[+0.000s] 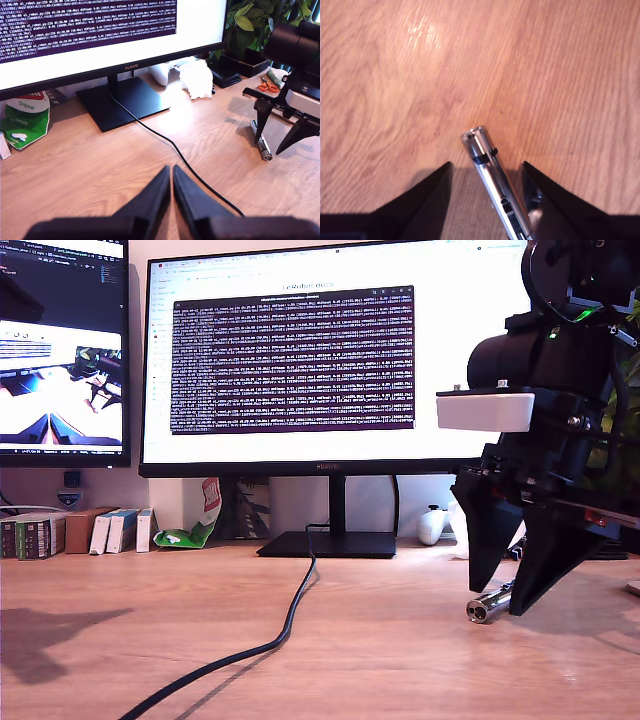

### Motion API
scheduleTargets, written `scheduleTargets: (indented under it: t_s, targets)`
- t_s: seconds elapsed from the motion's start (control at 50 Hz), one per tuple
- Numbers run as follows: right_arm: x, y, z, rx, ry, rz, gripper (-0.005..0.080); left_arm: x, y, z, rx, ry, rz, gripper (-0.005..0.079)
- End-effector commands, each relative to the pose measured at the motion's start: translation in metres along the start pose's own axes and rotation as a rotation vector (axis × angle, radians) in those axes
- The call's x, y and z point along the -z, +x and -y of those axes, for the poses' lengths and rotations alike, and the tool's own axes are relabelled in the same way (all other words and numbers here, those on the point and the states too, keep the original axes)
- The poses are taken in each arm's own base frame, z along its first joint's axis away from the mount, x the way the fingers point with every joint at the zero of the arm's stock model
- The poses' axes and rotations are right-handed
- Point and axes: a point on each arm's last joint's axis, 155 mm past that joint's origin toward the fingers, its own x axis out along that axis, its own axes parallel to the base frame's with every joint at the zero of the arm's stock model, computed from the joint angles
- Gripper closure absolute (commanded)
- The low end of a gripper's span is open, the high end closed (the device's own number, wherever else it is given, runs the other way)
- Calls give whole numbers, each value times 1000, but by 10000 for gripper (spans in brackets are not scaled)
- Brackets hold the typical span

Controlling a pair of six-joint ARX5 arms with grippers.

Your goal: Pick the metallic laser pointer with your right arm, pass it to your left arm, then place it down to the left side of the table

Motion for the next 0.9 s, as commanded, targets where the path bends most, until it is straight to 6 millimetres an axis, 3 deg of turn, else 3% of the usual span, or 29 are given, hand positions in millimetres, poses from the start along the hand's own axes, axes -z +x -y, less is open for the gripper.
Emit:
scheduleTargets:
  t_s: [0.0,0.5,0.88]
  targets:
    - [3,4,-5,-17,11,7,399,-2,0,1,4,15,8,764]
    - [10,6,-6,-21,15,23,405,-2,0,1,4,16,8,763]
    - [13,18,-8,-42,21,24,468,-2,0,1,3,15,7,763]
